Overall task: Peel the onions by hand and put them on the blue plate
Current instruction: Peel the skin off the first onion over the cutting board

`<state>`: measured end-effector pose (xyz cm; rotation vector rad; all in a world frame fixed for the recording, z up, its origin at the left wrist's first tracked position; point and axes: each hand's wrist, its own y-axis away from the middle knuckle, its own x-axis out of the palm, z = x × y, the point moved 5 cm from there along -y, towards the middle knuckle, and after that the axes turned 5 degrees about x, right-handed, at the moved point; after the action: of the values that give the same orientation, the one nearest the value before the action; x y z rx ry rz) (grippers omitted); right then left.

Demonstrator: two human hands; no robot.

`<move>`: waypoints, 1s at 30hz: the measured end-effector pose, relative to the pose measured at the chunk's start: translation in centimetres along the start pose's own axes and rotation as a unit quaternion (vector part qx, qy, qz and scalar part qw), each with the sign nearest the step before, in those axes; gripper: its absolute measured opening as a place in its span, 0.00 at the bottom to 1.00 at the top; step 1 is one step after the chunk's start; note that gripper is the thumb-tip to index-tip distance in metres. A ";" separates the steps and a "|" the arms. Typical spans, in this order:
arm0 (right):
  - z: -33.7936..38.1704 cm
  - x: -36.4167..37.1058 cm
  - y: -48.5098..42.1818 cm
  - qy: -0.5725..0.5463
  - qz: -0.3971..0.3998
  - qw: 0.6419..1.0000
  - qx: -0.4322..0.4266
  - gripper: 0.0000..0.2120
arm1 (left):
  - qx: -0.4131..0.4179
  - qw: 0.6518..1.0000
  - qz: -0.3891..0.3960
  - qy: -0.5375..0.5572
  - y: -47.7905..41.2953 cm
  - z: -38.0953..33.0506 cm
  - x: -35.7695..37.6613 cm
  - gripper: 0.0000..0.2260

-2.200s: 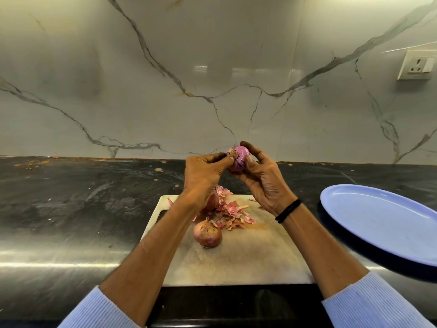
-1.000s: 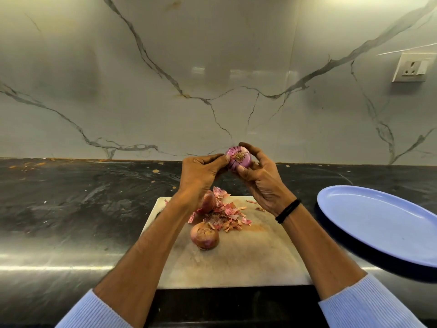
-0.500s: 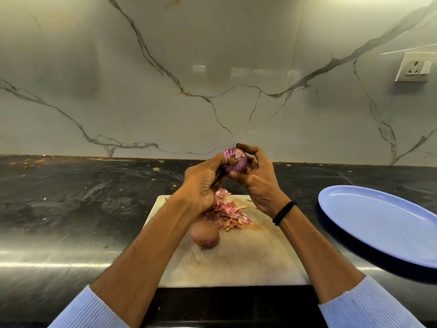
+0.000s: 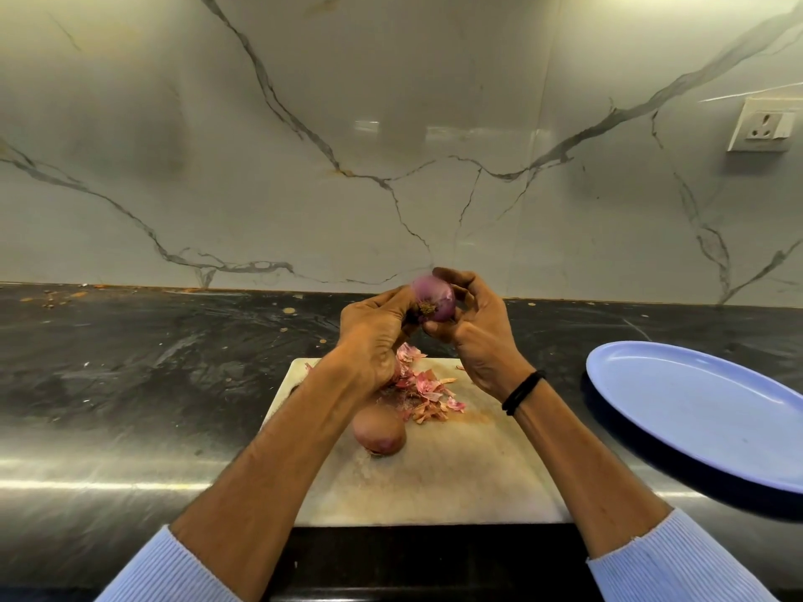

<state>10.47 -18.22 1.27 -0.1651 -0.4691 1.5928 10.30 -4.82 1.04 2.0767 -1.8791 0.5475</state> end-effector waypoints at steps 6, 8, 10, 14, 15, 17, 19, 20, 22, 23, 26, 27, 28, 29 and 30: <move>0.0 -0.7 -0.6 -0.041 -0.015 0.999 0.011 0.27 | 0.041 0.999 -0.004 -0.030 0.8 -0.6 0.1 0.11; 0.1 -1.0 -0.6 -0.040 -0.021 0.999 0.009 0.28 | 0.052 0.998 0.008 -0.033 0.7 -0.9 0.3 0.08; 0.1 -1.1 -0.6 -0.039 -0.027 0.999 0.011 0.29 | 0.076 0.996 0.022 -0.049 0.7 -1.2 0.2 0.05; 0.1 -1.1 -0.6 -0.040 -0.036 0.998 0.013 0.29 | 0.154 0.982 0.032 -0.109 0.2 -1.5 0.0 0.07; 0.1 -1.0 -0.6 -0.040 -0.037 0.998 0.013 0.29 | 0.181 0.973 0.035 -0.142 0.1 -1.6 -0.1 0.08; 0.1 -1.0 -0.5 -0.036 -0.037 0.999 0.010 0.29 | 0.233 0.948 0.044 -0.211 0.0 -1.9 -0.1 0.11; 0.1 -1.0 -0.5 -0.029 -0.037 0.999 0.007 0.29 | 0.265 0.930 0.047 -0.250 0.2 -2.2 0.0 0.12; 0.2 -1.0 -0.5 -0.024 -0.037 0.999 0.005 0.29 | 0.276 0.924 0.045 -0.261 0.2 -2.3 0.1 0.12; 0.4 -1.0 -0.4 -0.010 -0.036 0.999 0.000 0.29 | 0.287 0.917 0.035 -0.273 0.2 -2.4 0.0 0.12; 0.4 -0.9 -0.3 -0.002 -0.035 0.999 -0.004 0.29 | 0.289 0.916 0.029 -0.277 0.2 -2.4 0.0 0.11; 0.4 -0.8 -0.3 0.013 -0.033 0.999 -0.013 0.30 | 0.296 0.908 0.019 -0.297 0.4 -2.6 0.0 0.10; 0.4 -0.8 -0.3 0.016 -0.032 0.999 -0.013 0.30 | 0.301 0.903 0.019 -0.306 0.5 -2.7 0.0 0.10; 0.4 -0.8 -0.3 0.019 -0.030 0.999 -0.014 0.30 | 0.308 0.898 0.019 -0.314 0.7 -2.7 0.1 0.09; 0.5 -0.8 -0.3 0.023 -0.029 0.999 -0.014 0.30 | 0.316 0.893 0.020 -0.321 0.9 -2.9 0.2 0.09; 0.5 -0.8 -0.3 0.024 -0.028 0.999 -0.014 0.30 | 0.325 0.888 0.020 -0.326 1.1 -3.0 0.3 0.08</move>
<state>10.60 -19.06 1.67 -0.2102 -0.4554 1.5239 8.96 -3.83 3.73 2.9487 -2.3211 0.5942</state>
